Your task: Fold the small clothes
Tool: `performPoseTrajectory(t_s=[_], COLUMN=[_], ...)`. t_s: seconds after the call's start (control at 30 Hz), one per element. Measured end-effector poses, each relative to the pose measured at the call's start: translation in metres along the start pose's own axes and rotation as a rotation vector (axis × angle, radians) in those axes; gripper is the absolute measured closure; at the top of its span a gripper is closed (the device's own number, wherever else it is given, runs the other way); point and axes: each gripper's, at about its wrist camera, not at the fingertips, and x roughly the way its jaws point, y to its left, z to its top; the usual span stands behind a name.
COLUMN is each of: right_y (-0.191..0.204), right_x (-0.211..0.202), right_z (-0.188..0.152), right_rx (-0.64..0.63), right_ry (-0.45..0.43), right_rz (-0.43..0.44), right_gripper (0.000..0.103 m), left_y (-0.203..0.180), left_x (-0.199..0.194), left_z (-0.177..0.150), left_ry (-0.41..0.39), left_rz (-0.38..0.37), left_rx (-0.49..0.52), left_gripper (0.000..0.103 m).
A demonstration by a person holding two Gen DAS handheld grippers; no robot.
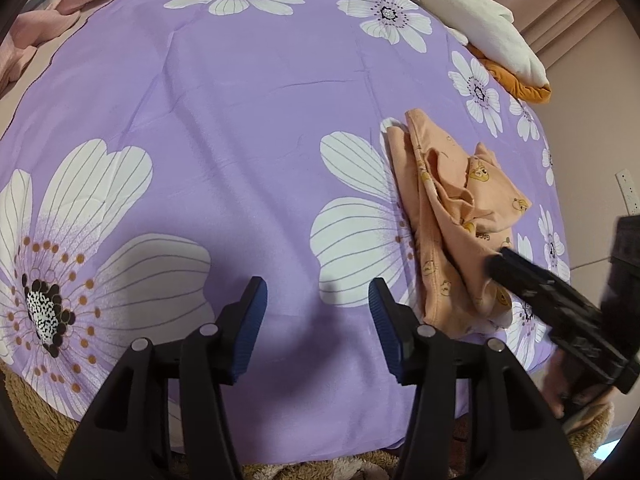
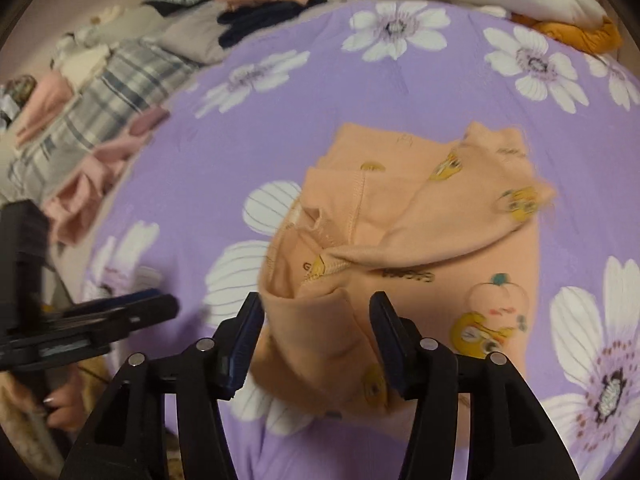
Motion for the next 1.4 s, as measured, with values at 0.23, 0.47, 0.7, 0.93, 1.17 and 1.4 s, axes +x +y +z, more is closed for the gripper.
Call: performPoseTrajectory(t_s=[0.23, 0.47, 0.7, 0.93, 1.17, 1.4], right_y=[-0.03, -0.048, -0.002, -0.015, -0.053, -0.062], right_x=[-0.031, 0.011, 0.028, 0.002, -0.016, 0.034], right_z=[0.004, -0.003, -0.042, -0.041, -0.009, 0.03], right_rx=[0.102, 0.176, 0.036, 0.077, 0.113, 0.04], right_ry=[-0.118, -0.024, 0.062, 0.058, -0.073, -0.005], right_rz=[-0.036, -0.09, -0.058, 0.033, -0.081, -0.117], right_gripper=[0.043, 0.05, 0.05, 0.05, 0.067, 0.081], left_y=[-0.004, -0.012, -0.024, -0.039, -0.039, -0.035], left_x=[-0.003, -0.005, -0.003, 0.005, 0.009, 0.006], left_z=[0.003, 0.003, 0.007, 0.008, 0.004, 0.002], left_ry=[-0.013, -0.01, -0.004, 0.015, 0.034, 0.033], left_rz=[-0.007, -0.019, -0.03, -0.047, -0.042, -0.042], left_rx=[0.008, 0.027, 0.049, 0.089, 0.09, 0.08], left_gripper=[0.05, 0.05, 0.05, 0.05, 0.05, 0.05])
